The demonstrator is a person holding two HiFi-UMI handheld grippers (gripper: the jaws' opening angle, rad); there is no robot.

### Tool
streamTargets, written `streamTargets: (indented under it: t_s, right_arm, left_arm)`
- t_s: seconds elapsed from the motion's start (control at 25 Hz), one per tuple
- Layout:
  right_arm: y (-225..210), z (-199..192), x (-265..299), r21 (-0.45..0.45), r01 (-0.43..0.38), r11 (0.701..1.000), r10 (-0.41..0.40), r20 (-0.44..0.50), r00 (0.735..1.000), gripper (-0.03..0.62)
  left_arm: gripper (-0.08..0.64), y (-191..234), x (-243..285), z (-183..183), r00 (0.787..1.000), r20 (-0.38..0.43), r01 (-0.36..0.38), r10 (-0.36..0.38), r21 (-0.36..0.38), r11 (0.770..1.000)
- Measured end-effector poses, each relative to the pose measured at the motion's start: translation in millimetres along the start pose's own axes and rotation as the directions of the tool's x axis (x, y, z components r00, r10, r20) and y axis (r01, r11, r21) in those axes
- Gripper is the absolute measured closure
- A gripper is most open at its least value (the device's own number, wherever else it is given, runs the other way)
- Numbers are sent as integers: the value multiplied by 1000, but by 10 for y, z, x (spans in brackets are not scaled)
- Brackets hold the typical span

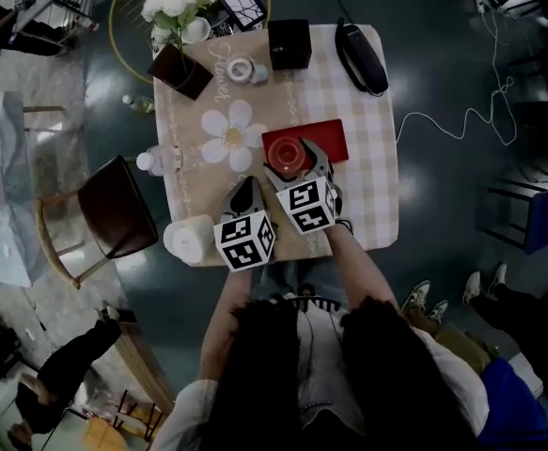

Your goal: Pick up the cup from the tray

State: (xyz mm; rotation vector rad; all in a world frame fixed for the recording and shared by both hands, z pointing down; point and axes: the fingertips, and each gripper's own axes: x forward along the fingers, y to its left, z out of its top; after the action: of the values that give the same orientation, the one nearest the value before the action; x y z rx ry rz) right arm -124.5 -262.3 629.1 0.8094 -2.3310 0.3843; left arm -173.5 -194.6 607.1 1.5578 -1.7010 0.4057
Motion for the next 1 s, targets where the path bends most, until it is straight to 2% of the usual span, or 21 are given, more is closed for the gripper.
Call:
streamTargets:
  t_s: [0.2,0.44,0.76,1.0]
  right_arm:
    - [-19,14,-37,5,1,1000,-1,9,1000,195]
    - [-64,88,-255,7,20,1000,-20,45,999,195]
    - [-319,-35,-592,85,90,992,-95,62,994,195]
    - [-545,-210,-916,105,173,979,-179,50,983,195]
  left_arm:
    - [552,-2,-21,-3,1000,0,2,-2,11,1000]
    - [552,-132,-54,71,999,16,47,-48,40,998]
    - [552,-518,-35,93,991,29,126,-129,99,987]
    - [552,-854,-55,79,977,27,203,-210,166,965]
